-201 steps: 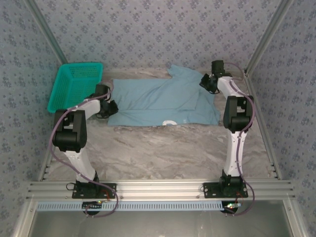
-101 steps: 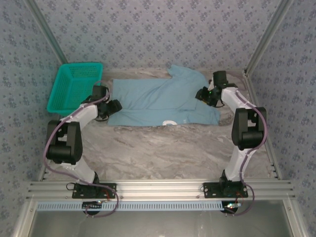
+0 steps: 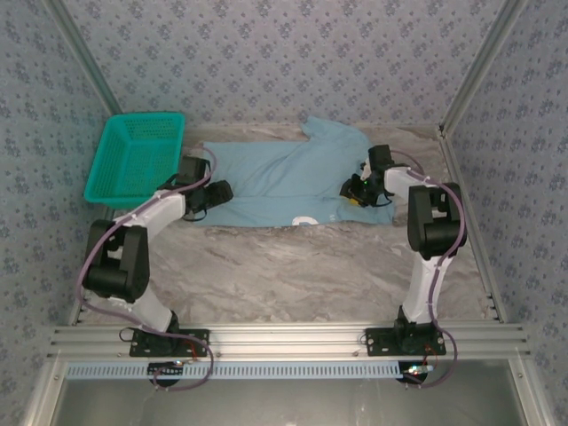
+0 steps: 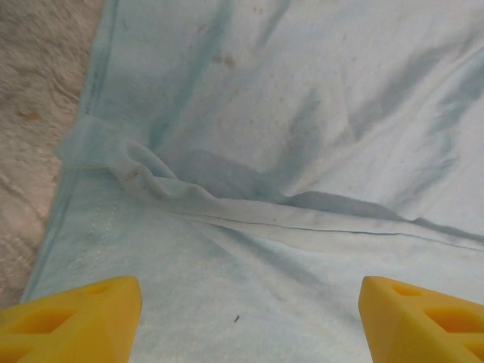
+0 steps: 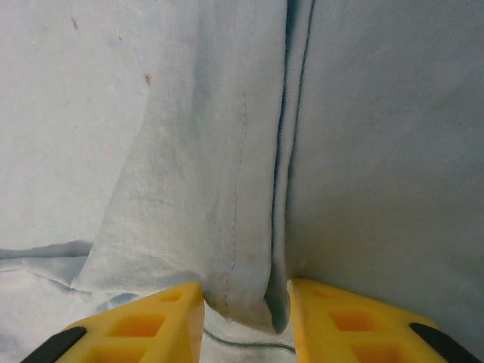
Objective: Fold the inside-out t-shirt
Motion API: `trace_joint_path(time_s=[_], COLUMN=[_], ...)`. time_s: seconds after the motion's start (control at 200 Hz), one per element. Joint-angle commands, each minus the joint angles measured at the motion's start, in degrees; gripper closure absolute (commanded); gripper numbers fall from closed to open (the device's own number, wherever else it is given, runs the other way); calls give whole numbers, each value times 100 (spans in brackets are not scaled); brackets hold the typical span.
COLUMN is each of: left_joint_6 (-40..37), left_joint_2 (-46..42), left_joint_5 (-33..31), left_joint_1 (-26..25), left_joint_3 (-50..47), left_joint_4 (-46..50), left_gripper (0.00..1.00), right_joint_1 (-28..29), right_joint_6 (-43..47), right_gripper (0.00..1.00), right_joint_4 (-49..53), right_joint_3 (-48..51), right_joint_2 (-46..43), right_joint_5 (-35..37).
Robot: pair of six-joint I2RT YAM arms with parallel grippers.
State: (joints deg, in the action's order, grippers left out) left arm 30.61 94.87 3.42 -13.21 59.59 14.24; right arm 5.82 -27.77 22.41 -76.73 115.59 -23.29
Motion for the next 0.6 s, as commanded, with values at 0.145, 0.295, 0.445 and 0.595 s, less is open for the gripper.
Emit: trace_joint_path(time_s=[0.145,0.295,0.445,0.595], left_joint_6=[-319,-380,-397,-476], left_joint_2=[842,989,1016,1140], left_joint_5=[97,75,11,66], left_joint_1=[-23,-23,-24,61], left_joint_3=[560,720,707,799], left_joint_4=[-62,17,27,-73], left_gripper=[25,25,25,25], right_joint_1=[14,21,40,144], right_joint_6=[-135,-150,-145,-273], right_gripper=[79,81,84,88], right_joint_4=[-204,-179,-146,-303], right_joint_3=[-410,-561,-822,-1300], right_joint_2=[253,266,375,552], right_joint_5=[-105,-18,-1,-32])
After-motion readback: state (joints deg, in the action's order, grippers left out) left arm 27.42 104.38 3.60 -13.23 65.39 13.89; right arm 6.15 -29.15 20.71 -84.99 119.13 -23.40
